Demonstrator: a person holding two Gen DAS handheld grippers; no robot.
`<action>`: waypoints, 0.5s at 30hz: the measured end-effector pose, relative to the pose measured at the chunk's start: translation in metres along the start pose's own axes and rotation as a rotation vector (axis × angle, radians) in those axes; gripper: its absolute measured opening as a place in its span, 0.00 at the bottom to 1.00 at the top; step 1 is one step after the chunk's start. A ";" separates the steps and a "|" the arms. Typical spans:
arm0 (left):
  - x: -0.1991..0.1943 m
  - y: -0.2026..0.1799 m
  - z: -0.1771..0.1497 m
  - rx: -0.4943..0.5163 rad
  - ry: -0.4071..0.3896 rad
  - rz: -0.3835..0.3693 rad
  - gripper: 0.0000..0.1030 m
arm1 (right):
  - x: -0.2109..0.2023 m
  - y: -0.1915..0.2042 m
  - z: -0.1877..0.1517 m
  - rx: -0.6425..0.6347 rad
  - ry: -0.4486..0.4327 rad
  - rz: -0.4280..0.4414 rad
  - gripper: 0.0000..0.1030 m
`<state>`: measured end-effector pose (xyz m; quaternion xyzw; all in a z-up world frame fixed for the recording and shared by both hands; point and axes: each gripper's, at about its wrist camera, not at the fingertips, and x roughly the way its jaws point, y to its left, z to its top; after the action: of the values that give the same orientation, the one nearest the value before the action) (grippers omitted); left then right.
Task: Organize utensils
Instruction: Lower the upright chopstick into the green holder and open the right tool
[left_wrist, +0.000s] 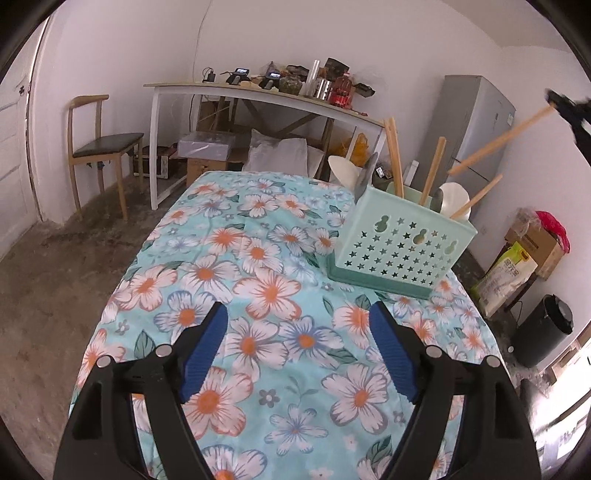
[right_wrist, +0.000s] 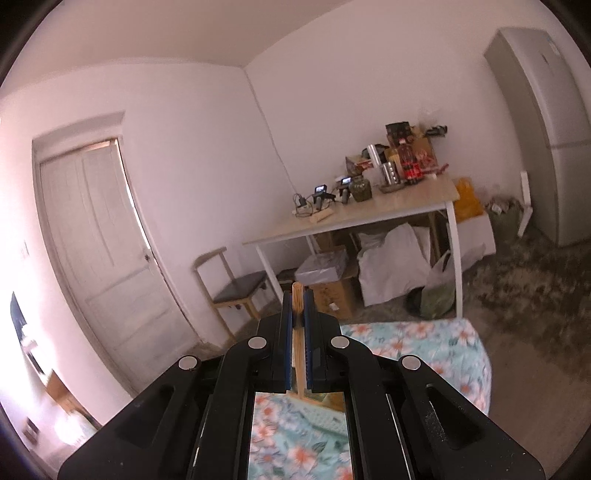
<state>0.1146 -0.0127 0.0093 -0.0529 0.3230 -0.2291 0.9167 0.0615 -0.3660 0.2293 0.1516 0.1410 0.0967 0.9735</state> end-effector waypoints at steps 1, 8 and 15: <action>0.000 -0.001 0.000 0.001 -0.002 0.000 0.76 | 0.006 0.002 -0.001 -0.025 0.003 -0.020 0.03; 0.002 -0.003 0.001 0.014 -0.006 -0.005 0.78 | 0.071 0.020 -0.039 -0.275 0.073 -0.160 0.04; 0.000 -0.004 0.001 0.021 -0.017 0.012 0.80 | 0.084 0.034 -0.095 -0.435 0.154 -0.225 0.27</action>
<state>0.1134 -0.0165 0.0116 -0.0434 0.3131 -0.2265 0.9213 0.1070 -0.2893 0.1332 -0.0856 0.2066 0.0271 0.9743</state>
